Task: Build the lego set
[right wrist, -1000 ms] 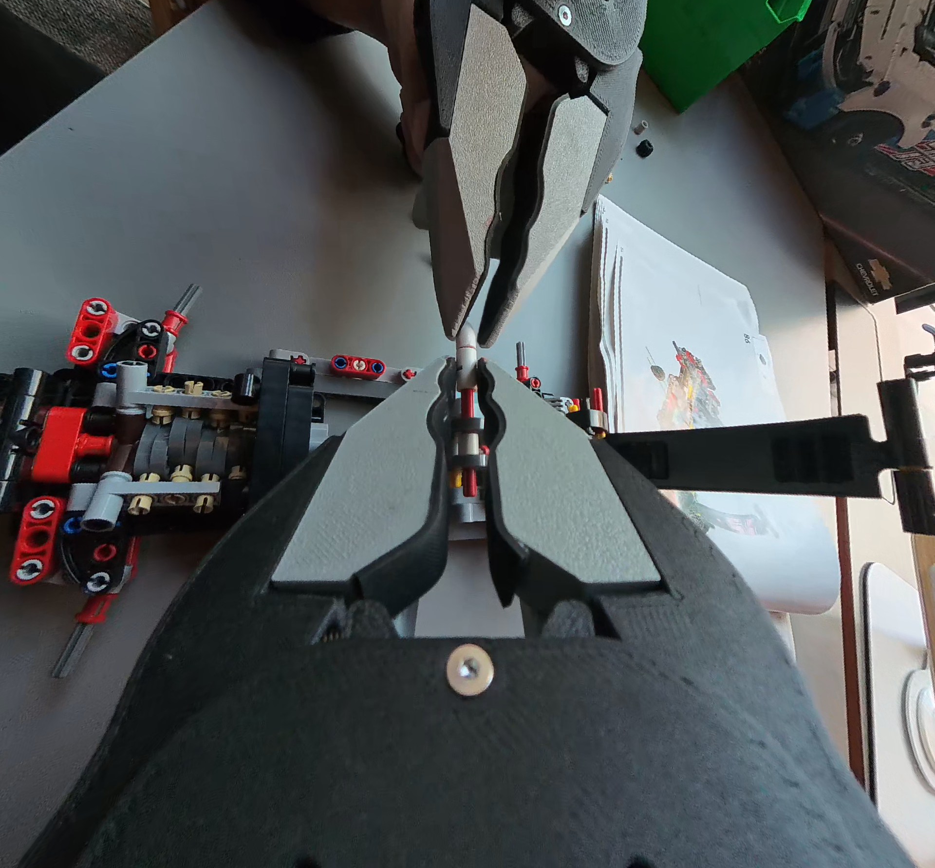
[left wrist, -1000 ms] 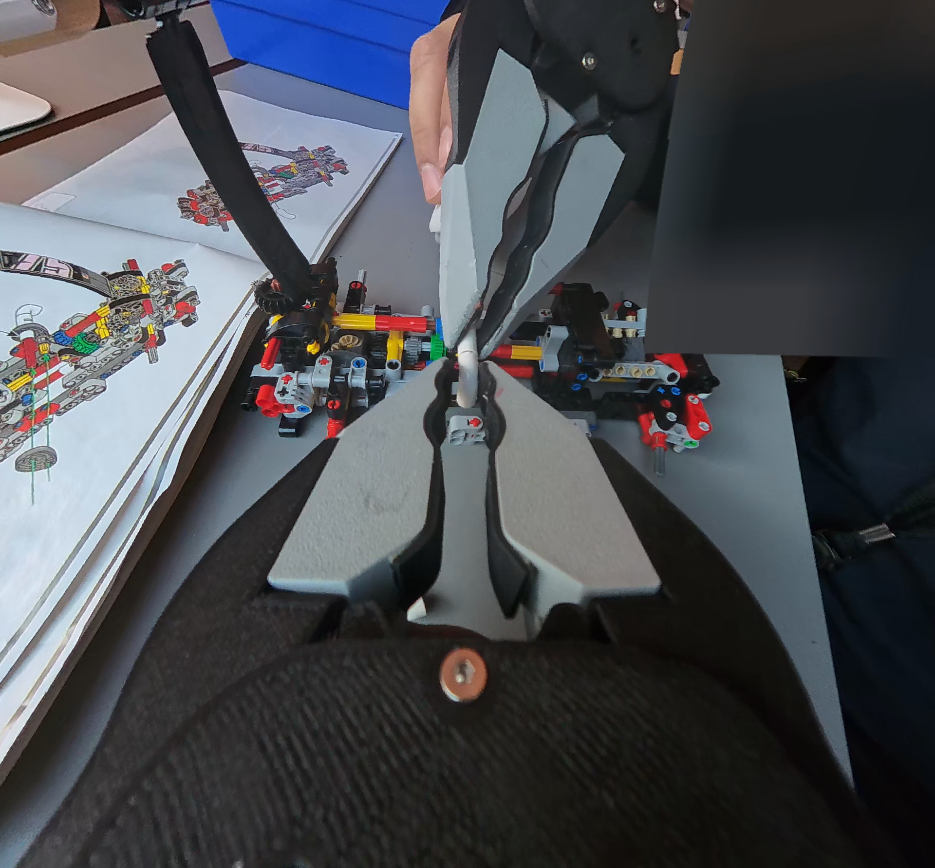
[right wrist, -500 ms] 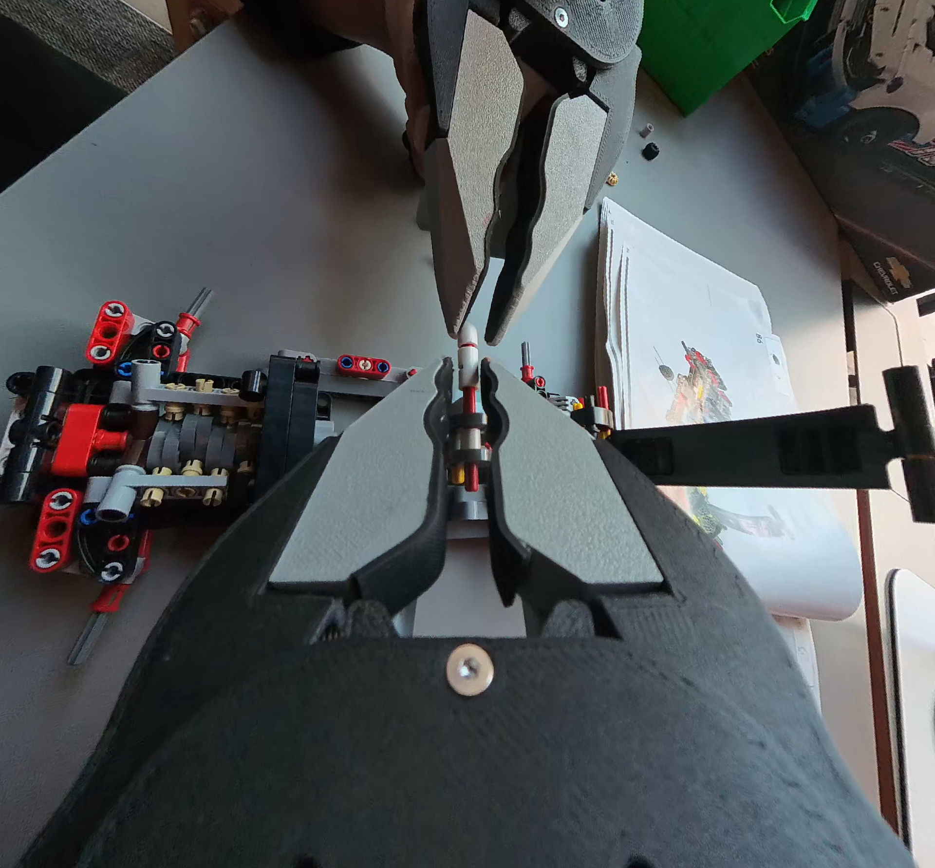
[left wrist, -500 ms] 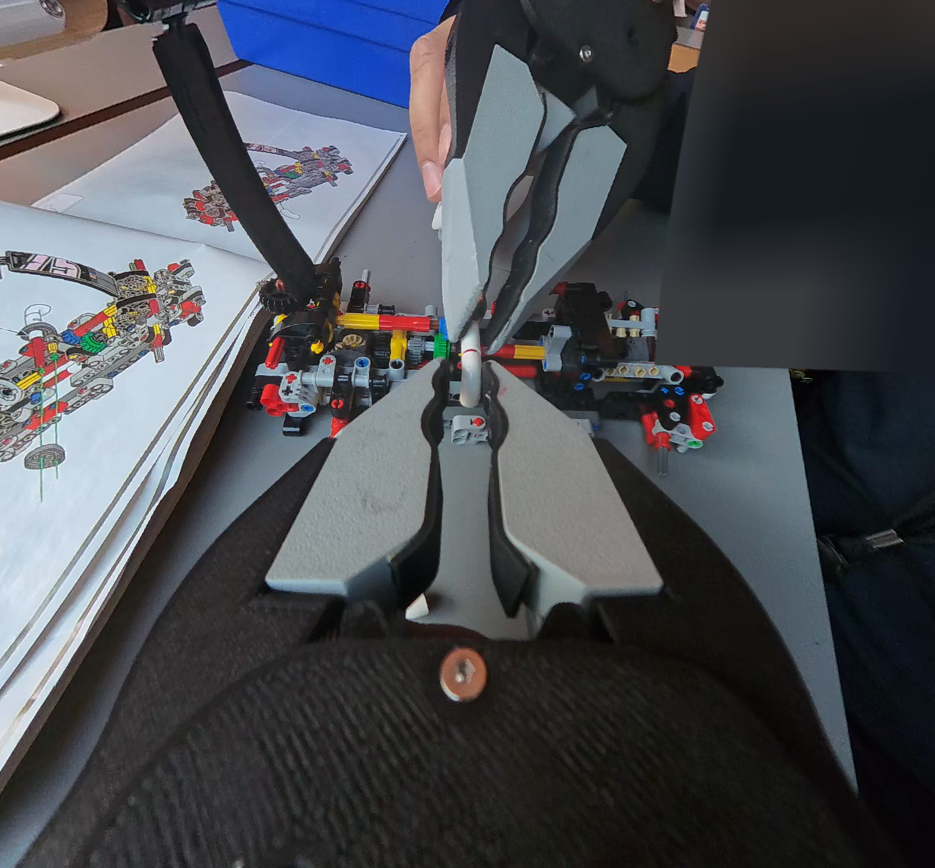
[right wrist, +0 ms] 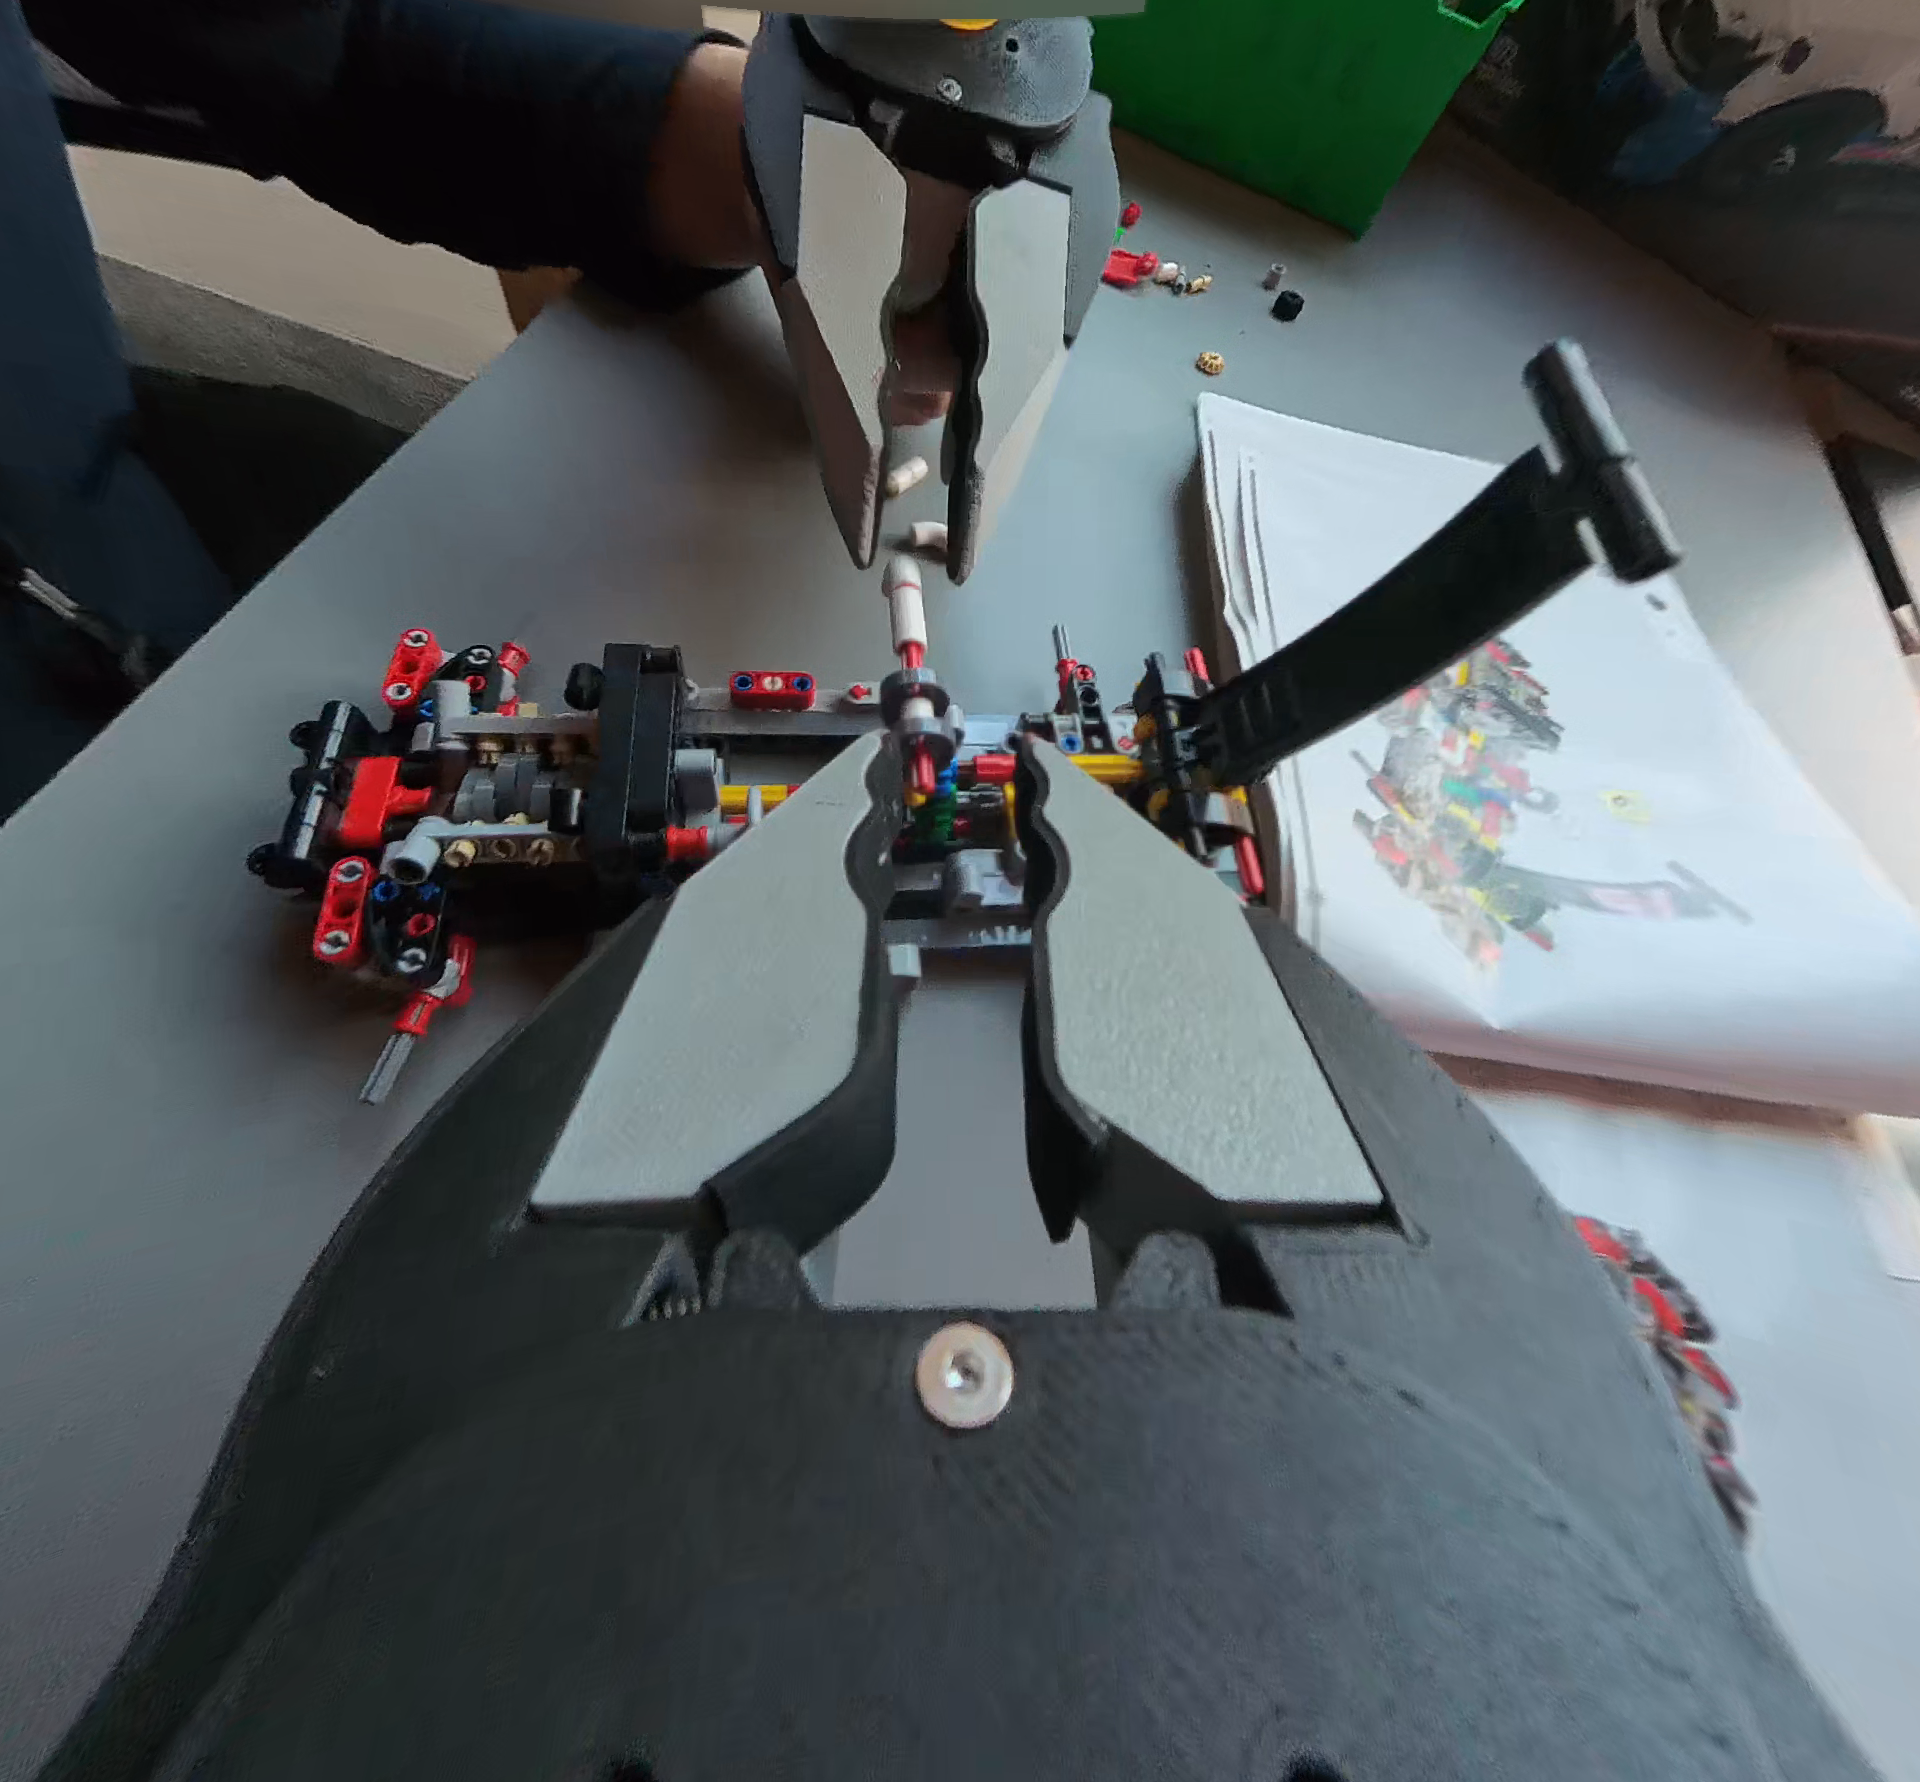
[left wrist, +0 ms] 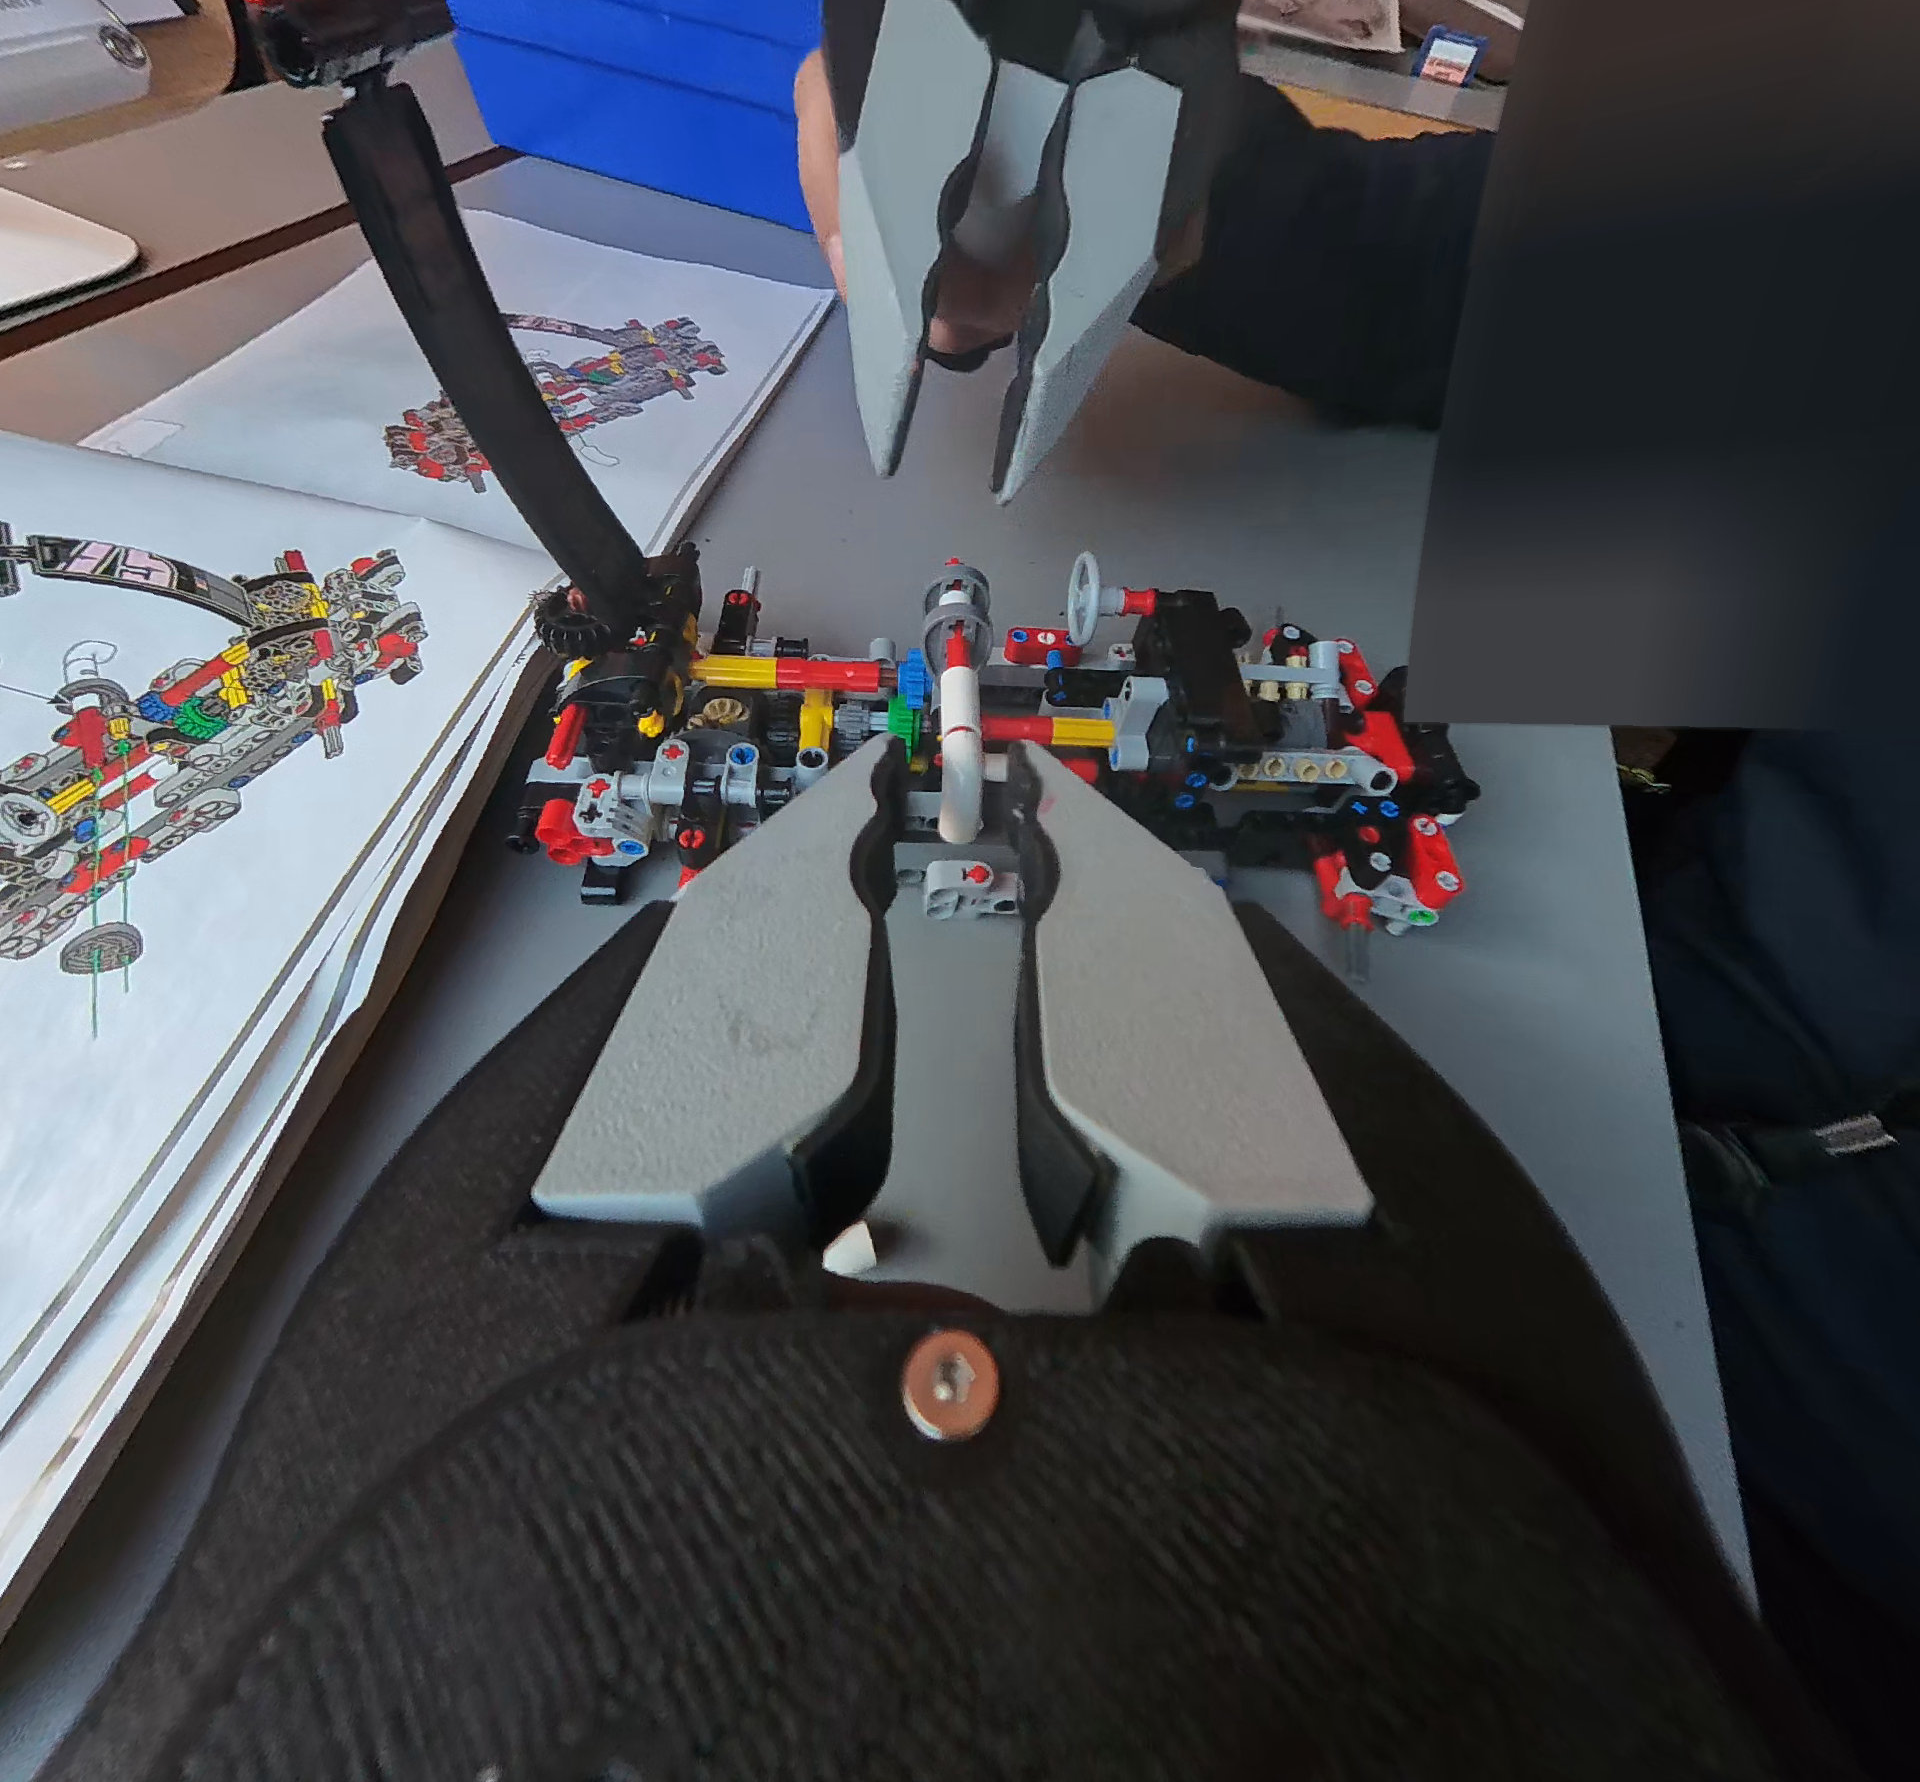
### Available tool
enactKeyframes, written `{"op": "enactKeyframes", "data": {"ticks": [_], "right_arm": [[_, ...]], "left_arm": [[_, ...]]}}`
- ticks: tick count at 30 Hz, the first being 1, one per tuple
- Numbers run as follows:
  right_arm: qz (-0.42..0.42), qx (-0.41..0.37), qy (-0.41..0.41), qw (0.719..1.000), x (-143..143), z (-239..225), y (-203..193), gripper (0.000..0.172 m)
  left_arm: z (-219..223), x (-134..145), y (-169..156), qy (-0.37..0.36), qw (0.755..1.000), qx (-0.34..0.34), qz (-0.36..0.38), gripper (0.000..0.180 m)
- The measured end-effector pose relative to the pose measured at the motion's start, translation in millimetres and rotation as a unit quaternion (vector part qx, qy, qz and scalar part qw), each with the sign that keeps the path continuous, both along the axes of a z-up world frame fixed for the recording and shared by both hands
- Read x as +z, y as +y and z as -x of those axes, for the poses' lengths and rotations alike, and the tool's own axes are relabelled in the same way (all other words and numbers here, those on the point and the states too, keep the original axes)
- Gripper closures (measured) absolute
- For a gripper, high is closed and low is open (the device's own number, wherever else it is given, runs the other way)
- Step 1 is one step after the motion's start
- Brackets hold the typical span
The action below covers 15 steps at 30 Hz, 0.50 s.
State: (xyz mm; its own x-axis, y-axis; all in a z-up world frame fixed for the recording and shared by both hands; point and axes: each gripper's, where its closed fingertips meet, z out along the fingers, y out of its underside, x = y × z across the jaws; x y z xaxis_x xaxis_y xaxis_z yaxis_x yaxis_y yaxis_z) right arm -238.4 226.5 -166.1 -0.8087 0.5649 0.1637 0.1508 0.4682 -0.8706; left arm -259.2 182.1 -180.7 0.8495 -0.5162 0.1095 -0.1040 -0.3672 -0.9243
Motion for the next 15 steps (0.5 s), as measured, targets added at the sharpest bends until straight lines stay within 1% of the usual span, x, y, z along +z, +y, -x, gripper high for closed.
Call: {"op": "enactKeyframes", "data": {"ticks": [3, 10, 15], "right_arm": [[0.021, 0.007, -0.018, 1.0, -6.8, -3.9, -1.9, 0.153], [0.05, 0.002, -0.027, 0.998, -14.2, -8.7, -3.4, 0.153], [0.104, -0.045, -0.006, 0.994, -6.9, -14.8, 8.7, 0.143]], "left_arm": [[-2.3, -0.2, -0.5, 0.001, 1.0, -0.004, 0.0, 0.163], [-3.4, -3.2, -0.3, 0.011, 1.0, -0.005, 0.004, 0.168], [-0.7, -1.5, -0.3, 0.009, 1.0, 0.0, 0.001, 0.165]]}}
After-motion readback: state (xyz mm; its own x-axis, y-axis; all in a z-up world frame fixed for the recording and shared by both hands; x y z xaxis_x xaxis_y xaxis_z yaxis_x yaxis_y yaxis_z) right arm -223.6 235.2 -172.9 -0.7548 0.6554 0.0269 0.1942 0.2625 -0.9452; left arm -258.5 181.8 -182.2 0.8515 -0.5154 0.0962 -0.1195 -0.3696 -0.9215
